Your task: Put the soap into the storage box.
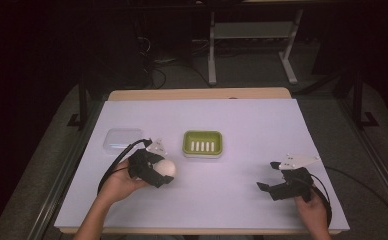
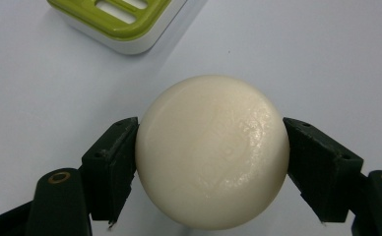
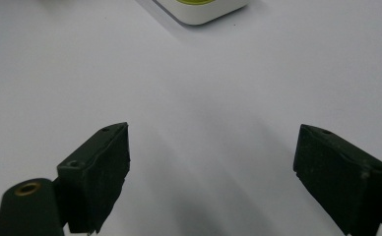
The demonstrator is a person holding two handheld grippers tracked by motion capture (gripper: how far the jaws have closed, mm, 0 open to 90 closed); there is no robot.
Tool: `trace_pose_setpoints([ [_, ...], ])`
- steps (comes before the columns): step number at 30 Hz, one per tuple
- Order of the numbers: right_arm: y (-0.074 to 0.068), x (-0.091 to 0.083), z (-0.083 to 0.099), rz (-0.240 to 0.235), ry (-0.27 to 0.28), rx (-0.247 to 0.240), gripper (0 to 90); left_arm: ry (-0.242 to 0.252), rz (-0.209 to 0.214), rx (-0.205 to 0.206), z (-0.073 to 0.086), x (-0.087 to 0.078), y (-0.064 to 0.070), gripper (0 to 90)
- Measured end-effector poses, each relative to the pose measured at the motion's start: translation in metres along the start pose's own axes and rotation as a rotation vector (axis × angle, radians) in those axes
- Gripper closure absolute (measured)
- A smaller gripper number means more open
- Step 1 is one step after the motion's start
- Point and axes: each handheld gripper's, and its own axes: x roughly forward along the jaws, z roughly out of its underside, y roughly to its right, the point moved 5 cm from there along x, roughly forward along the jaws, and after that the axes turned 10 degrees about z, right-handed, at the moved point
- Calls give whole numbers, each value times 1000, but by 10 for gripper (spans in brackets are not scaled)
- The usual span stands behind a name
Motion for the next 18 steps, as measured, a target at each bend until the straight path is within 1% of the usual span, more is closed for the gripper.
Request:
trace_pose_setpoints([
  [2, 0, 0, 0, 0, -1, 2, 132, -3, 0, 3, -2, 0, -1, 249],
  [4, 0, 0, -1, -1, 6, 1, 132, 5, -3, -2, -8, -2, -2, 249],
  [8, 0, 0, -1, -3, 7, 7, 132, 5, -2, 9, -14, -2, -6, 249],
  [9, 0, 0, -1, -3, 7, 7, 132, 5, -1, 6, -17, -2, -7, 249],
  [11, 0, 0, -1, -2, 10, 5, 131, 4, -2, 4, -19, -2, -7, 249],
  [14, 1, -1, -1, -5, 15, 9, 131, -2, 2, 15, -27, -2, -11, 249],
  [15, 1, -1, -1, -5, 15, 9, 131, -2, 2, 15, -27, -2, -11, 249],
  [16, 2, -1, 0, -6, 15, 12, 132, -1, 14, 17, -30, -2, -12, 249],
  [18, 2, -1, 0, -6, 14, 13, 132, 0, 6, 24, -34, -2, -14, 249],
])
